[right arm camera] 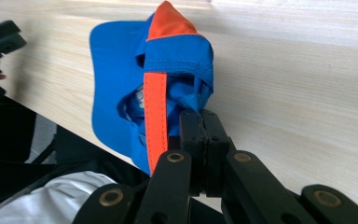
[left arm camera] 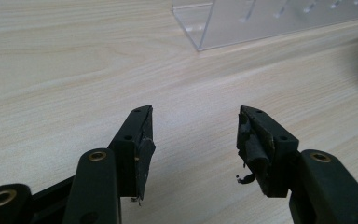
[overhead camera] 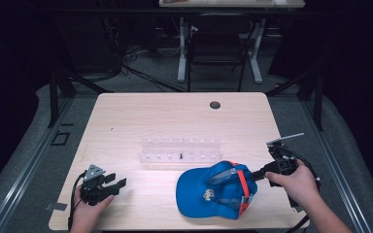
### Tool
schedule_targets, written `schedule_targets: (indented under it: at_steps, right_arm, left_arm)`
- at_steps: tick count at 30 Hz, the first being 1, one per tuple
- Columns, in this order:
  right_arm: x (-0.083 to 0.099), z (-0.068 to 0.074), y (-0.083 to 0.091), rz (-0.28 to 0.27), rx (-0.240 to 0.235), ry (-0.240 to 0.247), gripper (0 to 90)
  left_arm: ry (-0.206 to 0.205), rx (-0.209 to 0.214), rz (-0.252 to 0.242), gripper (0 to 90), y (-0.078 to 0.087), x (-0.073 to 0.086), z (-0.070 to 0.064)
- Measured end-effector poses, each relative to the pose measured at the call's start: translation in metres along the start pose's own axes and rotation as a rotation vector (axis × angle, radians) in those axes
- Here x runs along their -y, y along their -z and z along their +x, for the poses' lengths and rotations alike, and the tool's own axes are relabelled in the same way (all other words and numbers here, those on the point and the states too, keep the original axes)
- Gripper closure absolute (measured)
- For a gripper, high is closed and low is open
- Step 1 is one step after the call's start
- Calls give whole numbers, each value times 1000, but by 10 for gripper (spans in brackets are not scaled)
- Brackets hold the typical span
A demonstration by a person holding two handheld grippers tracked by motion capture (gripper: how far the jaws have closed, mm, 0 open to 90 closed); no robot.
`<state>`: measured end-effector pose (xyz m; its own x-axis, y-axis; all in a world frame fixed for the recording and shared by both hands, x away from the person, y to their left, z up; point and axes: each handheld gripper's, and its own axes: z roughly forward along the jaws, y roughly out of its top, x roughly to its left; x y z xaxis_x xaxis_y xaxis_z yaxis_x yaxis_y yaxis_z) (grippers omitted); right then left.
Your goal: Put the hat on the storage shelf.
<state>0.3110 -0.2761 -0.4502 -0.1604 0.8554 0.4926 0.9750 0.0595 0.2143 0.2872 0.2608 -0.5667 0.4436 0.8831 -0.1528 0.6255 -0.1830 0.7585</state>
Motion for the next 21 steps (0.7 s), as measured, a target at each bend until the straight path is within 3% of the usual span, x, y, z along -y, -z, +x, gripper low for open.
schedule_targets:
  at_steps: [10, 13, 21]
  right_arm:
    - [-6, 3, 15, 18, -28, 16, 900]
    - [-7, 8, 20, -8, -38, -5, 900]
    - [-12, 19, 40, -23, -118, 8, 900]
  left_arm:
    - [3, 1, 2, 465, 0, 0, 0]
    - [2, 1, 2, 465, -1, 0, 0]
    - [2, 2, 6, 465, 0, 0, 0]
